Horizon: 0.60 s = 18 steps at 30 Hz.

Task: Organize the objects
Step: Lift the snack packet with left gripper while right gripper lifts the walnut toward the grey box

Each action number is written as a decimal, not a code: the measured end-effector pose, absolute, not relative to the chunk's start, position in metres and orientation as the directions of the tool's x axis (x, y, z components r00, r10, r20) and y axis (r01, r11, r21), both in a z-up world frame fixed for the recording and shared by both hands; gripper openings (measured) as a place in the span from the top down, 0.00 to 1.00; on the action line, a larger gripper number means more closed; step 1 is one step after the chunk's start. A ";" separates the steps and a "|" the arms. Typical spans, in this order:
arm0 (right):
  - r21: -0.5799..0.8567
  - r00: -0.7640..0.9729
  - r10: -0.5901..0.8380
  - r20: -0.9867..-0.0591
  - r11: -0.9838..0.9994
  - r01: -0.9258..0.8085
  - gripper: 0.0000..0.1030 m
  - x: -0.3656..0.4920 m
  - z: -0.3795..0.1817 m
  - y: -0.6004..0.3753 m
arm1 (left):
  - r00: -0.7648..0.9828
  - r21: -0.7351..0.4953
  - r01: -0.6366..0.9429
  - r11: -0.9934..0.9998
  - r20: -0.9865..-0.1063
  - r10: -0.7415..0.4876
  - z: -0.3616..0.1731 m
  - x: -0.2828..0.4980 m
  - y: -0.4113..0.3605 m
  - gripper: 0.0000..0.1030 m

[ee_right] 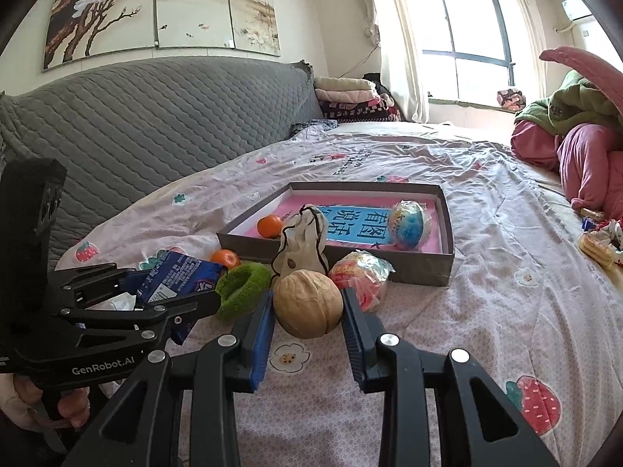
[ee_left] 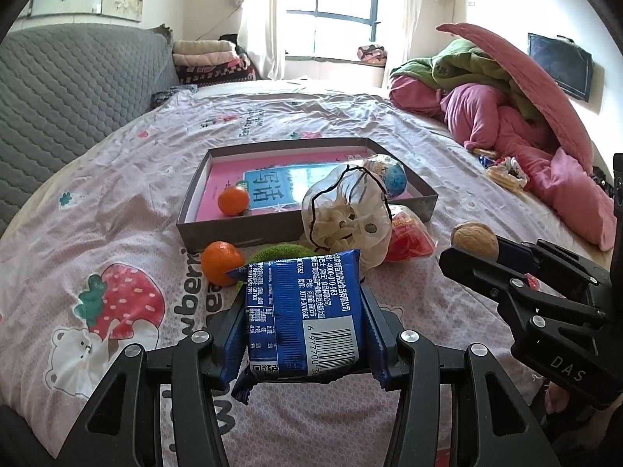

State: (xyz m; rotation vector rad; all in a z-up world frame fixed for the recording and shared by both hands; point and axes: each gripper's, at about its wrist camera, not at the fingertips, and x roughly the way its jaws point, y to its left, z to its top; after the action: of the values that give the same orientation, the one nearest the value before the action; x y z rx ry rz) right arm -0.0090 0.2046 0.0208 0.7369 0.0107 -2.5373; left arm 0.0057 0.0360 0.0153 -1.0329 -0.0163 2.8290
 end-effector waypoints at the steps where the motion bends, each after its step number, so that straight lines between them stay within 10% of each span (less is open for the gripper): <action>1: 0.126 -0.732 -0.458 -0.504 -0.878 0.462 0.67 -0.009 0.021 0.205 | -0.756 -0.062 -0.119 -0.991 -0.642 0.131 0.016 0.006 0.035 0.49; 18: 0.124 -0.769 -0.435 -0.468 -0.894 0.430 0.67 -0.012 0.029 0.211 | -0.767 -0.095 -0.090 -0.991 -0.628 0.130 0.024 0.000 0.022 0.49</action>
State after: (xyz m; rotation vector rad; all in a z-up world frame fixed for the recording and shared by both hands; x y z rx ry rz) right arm -0.0118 0.2113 0.0288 0.6882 -0.0134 -2.5879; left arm -0.0003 0.0222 0.0240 -1.0187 -0.0898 2.8463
